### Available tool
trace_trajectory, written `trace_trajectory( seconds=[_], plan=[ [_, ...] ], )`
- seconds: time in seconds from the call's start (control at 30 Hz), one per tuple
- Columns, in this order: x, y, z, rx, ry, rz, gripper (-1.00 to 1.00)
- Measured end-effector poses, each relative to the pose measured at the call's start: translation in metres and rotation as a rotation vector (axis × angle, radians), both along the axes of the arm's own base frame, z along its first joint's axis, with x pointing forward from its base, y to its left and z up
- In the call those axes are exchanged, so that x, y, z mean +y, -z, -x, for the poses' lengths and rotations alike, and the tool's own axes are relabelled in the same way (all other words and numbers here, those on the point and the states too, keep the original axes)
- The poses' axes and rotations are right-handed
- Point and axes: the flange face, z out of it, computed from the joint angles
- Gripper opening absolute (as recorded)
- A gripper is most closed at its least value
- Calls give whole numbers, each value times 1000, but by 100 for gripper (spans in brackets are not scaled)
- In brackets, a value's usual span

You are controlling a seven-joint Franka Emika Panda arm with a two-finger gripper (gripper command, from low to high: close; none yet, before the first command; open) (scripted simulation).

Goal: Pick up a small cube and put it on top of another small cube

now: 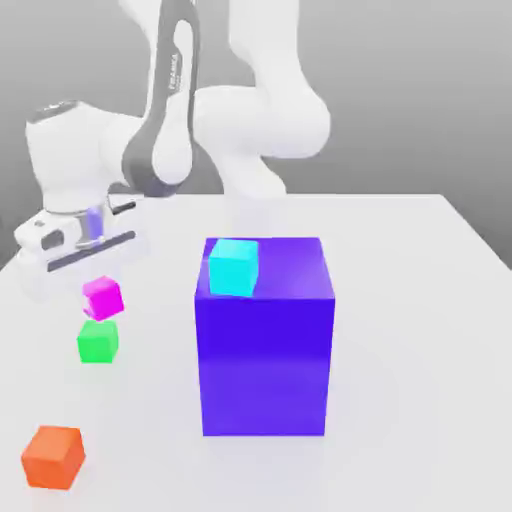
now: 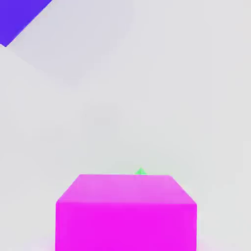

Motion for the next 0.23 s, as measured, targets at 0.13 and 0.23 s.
trace_trajectory(
  seconds=[0.13,0.23],
  plan=[
    [2,15,0,5,0,-9,-100],
    [1,23,2,9,1,-1,-100]
  ],
)
